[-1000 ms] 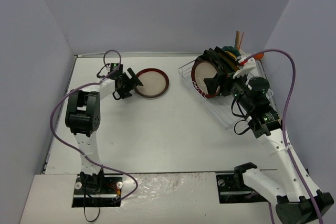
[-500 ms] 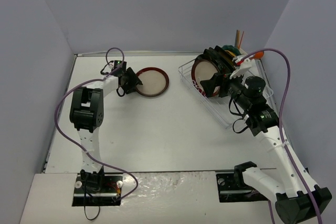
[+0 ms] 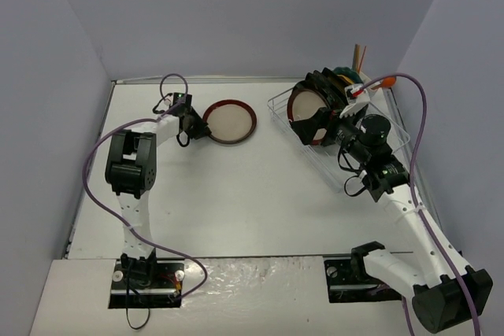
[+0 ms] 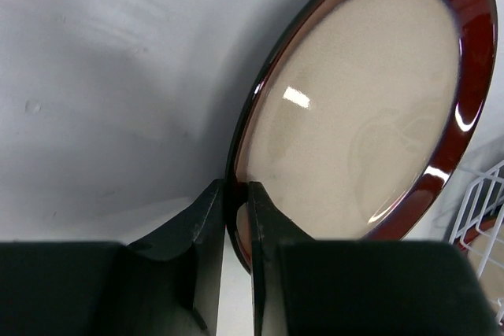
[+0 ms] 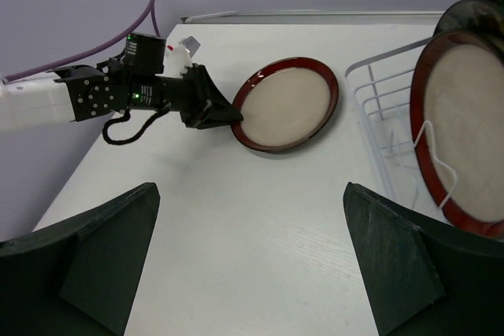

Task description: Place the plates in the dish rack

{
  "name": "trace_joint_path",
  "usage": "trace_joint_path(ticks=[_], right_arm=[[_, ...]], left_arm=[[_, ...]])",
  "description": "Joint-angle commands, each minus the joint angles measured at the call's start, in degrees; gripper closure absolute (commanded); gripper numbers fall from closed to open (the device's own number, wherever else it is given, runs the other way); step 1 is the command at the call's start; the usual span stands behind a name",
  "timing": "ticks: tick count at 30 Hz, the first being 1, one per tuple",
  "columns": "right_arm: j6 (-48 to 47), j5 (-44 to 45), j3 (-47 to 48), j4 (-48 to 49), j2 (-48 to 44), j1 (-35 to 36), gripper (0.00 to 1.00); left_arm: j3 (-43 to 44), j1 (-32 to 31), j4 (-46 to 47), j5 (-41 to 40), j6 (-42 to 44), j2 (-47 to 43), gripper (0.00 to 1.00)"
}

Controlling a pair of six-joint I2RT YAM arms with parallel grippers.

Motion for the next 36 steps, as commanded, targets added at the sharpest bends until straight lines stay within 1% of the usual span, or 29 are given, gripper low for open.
trace_joint_path(ticks=[1, 2, 4, 8, 11, 16, 23, 25, 29, 34, 36], right_arm=[[8.95, -1.21, -1.52, 9.87, 3.49, 3.61, 0.0], [10.22, -0.53, -1.95, 10.3, 4.37, 4.39, 0.0], [14.07, 3.01, -3.7, 11.36, 6.79, 9.05, 0.0], [25.11, 4.33, -9.39, 22.26, 13.71, 15.06, 0.0], [31.55, 5.33, -12.74, 27.6, 19.62, 18.56, 0.0], [37.75, 7.13, -15.32, 38.3, 30.09, 22.43, 0.0], [46.06, 9.8, -16.17, 50.2, 41.28, 26.25, 0.01], [47.65, 10.35, -15.78, 52.66, 43.42, 26.65, 0.01], [49.6, 12.41, -14.58, 54.32, 46.6, 27.04, 0.02], [51.6, 12.17, -13.45, 57.23, 51.29, 27.22, 0.06], [53.18, 11.59, -12.96, 60.22, 53.46, 27.22, 0.1]], left_arm=[[-6.79, -0.75, -4.7, -2.48, 2.56, -9.04, 1.0], [-8.35, -0.75, -4.83, -2.54, 2.44, -10.63, 1.0], [-12.19, -0.67, -4.2, -1.44, 1.25, -15.95, 1.0], [-21.06, -0.75, -2.98, 0.73, -2.41, -24.59, 1.0], [-27.27, -0.75, -2.13, 1.52, -5.01, -30.87, 1.0], [-33.92, -0.84, 0.56, 4.42, -10.15, -38.7, 1.0], [-38.71, -0.93, 1.91, 5.71, -15.35, -46.9, 1.0], [-39.19, -0.93, 1.67, 6.19, -15.98, -48.32, 1.0], [-40.8, -0.93, 2.45, 7.93, -17.93, -50.43, 1.0], [-41.88, -0.84, 3.14, 8.7, -18.6, -51.64, 1.0], [-42.46, -0.92, 3.06, 9.2, -19.01, -51.8, 1.0]])
